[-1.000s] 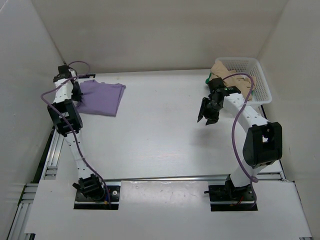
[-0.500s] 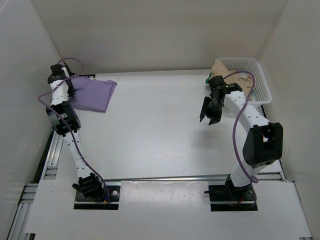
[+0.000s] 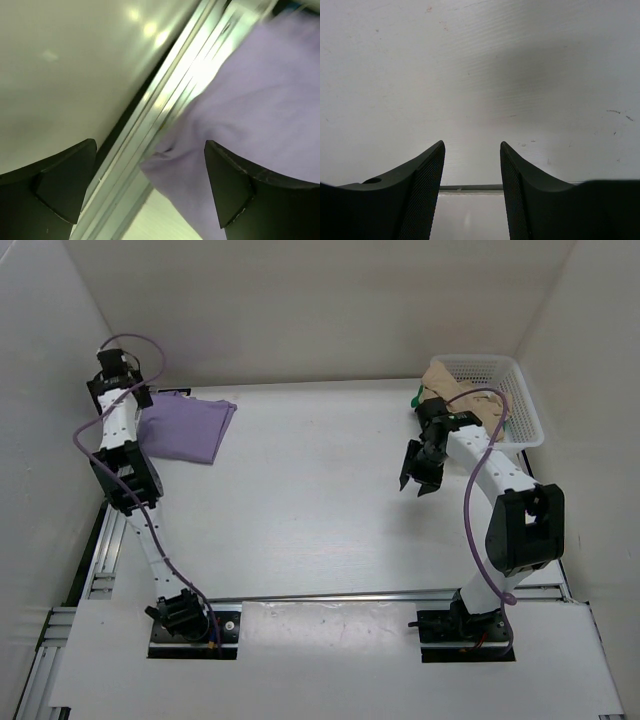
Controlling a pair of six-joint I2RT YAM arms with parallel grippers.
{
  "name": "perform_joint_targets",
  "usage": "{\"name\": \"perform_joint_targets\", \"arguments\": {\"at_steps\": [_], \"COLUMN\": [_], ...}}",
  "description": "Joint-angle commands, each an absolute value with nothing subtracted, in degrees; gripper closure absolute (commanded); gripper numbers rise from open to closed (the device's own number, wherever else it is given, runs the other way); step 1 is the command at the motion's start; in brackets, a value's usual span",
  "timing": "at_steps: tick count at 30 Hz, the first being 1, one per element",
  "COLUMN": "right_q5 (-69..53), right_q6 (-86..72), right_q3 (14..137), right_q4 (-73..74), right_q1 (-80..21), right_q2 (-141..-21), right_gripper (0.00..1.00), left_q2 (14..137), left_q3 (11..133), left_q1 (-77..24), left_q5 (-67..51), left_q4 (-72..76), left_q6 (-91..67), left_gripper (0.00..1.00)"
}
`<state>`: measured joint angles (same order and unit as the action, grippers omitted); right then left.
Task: Fold and stack the t-shirts
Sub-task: Put the neatly folded tshirt into the corner of the board with the left arm
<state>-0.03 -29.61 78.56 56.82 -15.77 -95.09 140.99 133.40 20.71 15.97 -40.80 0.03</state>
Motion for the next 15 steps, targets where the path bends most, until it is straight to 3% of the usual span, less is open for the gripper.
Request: {"name": "perform_joint_targets", "arguments": {"at_steps": [1,5,8,10,15], "right_q5": [-1.0,-1.1,-0.4,-0.4,-0.4], "right_q6": [-29.6,-29.6,-29.6,-29.6,-29.6], "right_q3": [77.6,77.1,75.9,75.8,75.8], "right_q4": [55.2,55.2,55.2,55.2,54.7], "right_q1": [-15.6,-16.2,-16.2,-16.2,-16.2], "right_q2": [-94.1,-94.1,-93.6,-93.6,-93.6], "right_gripper": [0.47,0.47,0.46,0.46,0.46], "left_q2": [130.2,128.9,130.2,131.4,131.4], "left_q3": [130.6,126.1,124.7,123.3,118.4], "left_q1": [14.3,10.7,9.1,8.4,8.3], "left_q5": [21.6,16.2,12.3,16.3,14.5], "left_q4": [-36.2,-36.2,-36.2,-36.2,-36.7], "left_q6": [0.0,0.0,0.0,0.0,0.0], "left_gripper": [0.00,0.07,0.39,0.60,0.67]}}
